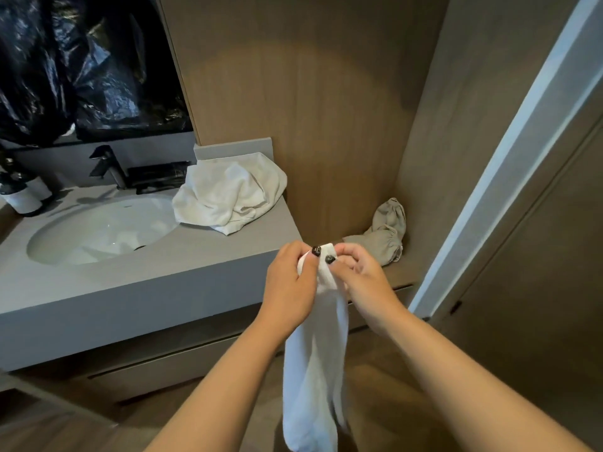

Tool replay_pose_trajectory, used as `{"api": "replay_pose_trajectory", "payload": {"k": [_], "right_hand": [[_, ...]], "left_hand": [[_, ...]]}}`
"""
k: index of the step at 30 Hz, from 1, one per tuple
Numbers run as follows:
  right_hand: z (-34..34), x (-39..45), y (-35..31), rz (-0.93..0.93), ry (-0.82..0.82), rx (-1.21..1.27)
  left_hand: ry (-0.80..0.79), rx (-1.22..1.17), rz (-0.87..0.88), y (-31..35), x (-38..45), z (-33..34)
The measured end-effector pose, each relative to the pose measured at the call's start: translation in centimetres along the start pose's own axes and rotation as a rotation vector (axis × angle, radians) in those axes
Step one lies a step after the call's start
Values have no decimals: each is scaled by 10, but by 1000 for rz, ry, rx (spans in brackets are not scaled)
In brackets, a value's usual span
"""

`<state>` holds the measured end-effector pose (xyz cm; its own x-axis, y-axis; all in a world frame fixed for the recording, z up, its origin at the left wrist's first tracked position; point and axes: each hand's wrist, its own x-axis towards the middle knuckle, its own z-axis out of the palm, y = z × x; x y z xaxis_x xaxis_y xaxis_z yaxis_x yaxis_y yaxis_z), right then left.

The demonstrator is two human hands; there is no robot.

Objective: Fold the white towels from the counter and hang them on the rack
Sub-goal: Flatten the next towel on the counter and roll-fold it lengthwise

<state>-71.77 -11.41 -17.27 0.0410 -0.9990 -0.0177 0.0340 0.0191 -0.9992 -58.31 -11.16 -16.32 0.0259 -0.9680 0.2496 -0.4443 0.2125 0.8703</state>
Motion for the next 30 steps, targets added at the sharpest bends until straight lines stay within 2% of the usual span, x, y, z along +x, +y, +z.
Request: {"api": "replay_pose_trajectory", "payload": {"k": [4,7,10,12,18,25,28,30], "right_hand": [[0,-15,24,-29,122,-95],[-5,-14,24,-87,172,-127],[-3,-6,14,-188,159,-215],[2,-1,9,-226,150,-220],[11,17,17,-235,96,-271],[-7,36,33,-205,144,-345],[0,50,23,-229,170,-359],[11,57,12,-281,162,-372]], "left_hand": [[90,-111,-96,7,3,7],[45,-89,-58,8,6,-2],[-38,-31,-17,9,7,-11],[-32,-18,20,8,9,-16],[156,-153,-3,-3,17,-40],[377,-239,-220,-43,38,-99],[322,-181,-179,-38,45,-109],[171,-145,-137,-31,48,-110]]}}
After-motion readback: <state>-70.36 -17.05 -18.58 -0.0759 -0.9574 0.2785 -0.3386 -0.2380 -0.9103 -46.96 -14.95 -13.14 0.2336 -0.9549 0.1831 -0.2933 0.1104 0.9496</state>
